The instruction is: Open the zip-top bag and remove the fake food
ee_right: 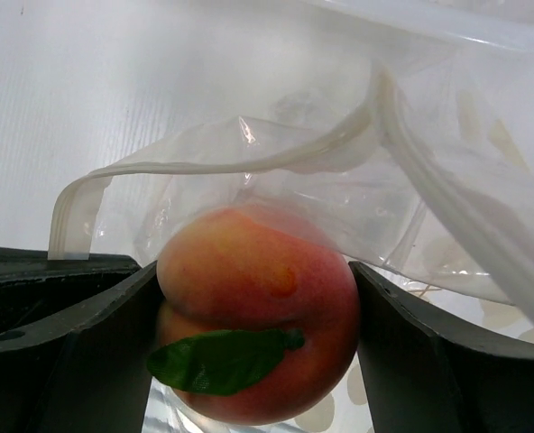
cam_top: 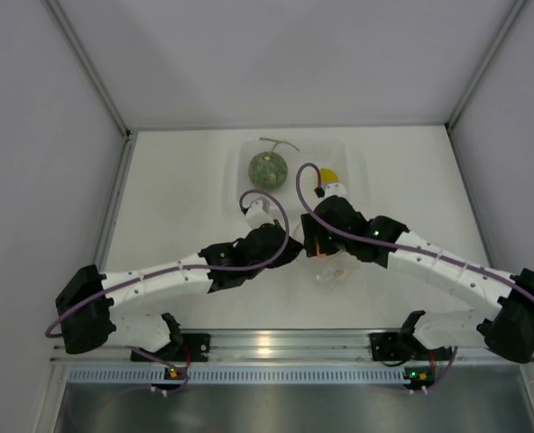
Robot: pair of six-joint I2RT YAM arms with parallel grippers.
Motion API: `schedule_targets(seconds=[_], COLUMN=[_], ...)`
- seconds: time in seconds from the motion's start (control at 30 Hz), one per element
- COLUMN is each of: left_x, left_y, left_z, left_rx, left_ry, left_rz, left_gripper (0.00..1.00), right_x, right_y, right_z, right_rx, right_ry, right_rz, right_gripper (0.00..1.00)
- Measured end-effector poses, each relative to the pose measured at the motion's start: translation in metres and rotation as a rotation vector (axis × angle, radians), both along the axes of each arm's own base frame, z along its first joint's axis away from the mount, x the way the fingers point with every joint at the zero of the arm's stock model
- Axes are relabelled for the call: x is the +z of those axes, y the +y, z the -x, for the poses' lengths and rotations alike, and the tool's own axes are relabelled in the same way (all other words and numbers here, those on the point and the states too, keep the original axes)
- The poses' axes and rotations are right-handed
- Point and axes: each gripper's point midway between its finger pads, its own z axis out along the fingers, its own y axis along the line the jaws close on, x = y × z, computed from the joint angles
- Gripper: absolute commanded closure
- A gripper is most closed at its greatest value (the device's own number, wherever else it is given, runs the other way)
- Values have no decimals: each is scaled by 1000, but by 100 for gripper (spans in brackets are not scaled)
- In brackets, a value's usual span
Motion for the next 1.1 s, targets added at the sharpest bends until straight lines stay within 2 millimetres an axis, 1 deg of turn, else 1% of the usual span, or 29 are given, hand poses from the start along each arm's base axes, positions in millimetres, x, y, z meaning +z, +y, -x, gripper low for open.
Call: schedule_targets(seconds=[0.1, 0.2, 0.33, 0.4, 0.47, 0.57, 0.7, 0.83, 0.97, 1.07, 1.1], left_x=[5, 13, 25, 30, 33, 37, 32, 29, 35, 43, 46], left_y=[5, 7, 16, 20, 23, 26, 35, 44, 51, 51, 51], left_z=[0, -1, -2, -1, 2, 9, 16, 22, 20, 20, 20], left_rx=[8, 13, 36, 45, 44, 30, 23, 24, 45, 49, 49], left_ry=[-17, -38, -72, -86, -94, -109, -131, -162, -191, -214, -222], left_rz=[-4, 4, 24, 34, 42, 44, -3, -43, -36, -5, 1], left_gripper=[100, 100, 100, 100, 100, 100, 100, 100, 100, 100, 100], right_x=[5, 16, 32, 35, 31, 20, 5, -6, -15, -18, -19], right_y=[5, 7, 16, 19, 22, 22, 26, 35, 32, 30, 30], right_z=[-3, -5, -6, -8, -9, -12, -13, -11, -13, -15, -15], right_rx=[-9, -26, -28, -35, -43, -58, -53, -26, -36, -41, -38], right_ry=[-21, -55, -104, -125, -125, -116, -88, -37, -22, -18, -15], right_rz=[35, 99, 183, 206, 223, 257, 287, 254, 246, 257, 263], right_gripper=[49, 49, 49, 49, 49, 50, 50, 51, 53, 55, 57])
